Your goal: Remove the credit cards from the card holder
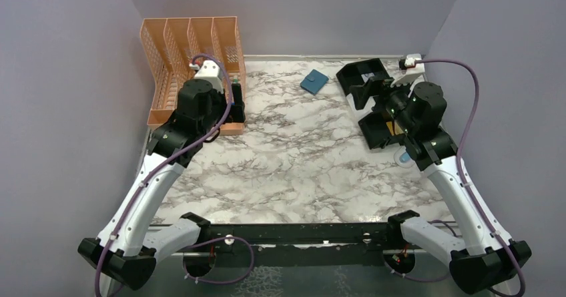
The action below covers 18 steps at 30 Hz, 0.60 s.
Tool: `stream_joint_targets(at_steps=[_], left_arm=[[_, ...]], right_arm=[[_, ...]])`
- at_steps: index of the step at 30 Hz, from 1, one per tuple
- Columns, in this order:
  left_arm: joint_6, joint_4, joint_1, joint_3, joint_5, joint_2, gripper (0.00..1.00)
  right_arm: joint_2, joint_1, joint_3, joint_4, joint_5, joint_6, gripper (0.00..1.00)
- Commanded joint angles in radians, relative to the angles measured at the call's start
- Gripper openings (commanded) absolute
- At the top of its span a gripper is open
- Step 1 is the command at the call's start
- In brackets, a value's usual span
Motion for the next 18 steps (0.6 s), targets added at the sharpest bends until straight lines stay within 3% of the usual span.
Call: stream_joint_targets(at_steps=[1, 9, 13, 18], left_arm=[[0.033, 0.002, -0.038, -0.056, 0.061, 0.034, 0.99], [0.043, 0.02, -0.073, -0.153, -0.004, 0.023, 0.99], [0.038, 0.033, -0.078, -0.212, -0.027, -0.012, 0.99], [0.014, 0.078, -0.08, -0.301, -0.048, -0.042, 0.99]], right_arm=[[-0.001, -0.032, -0.054, -0.003, -0.176, 0.102, 1.0], [0.064, -0.06, -0.126, 0.087, -0.364, 0.214, 0.99], [0.171, -0.064, -0.095, 0.103, -0.451, 0.244, 0.99], [0.357, -0.056, 0.015, 0.071, -0.445, 0.259, 0.99]])
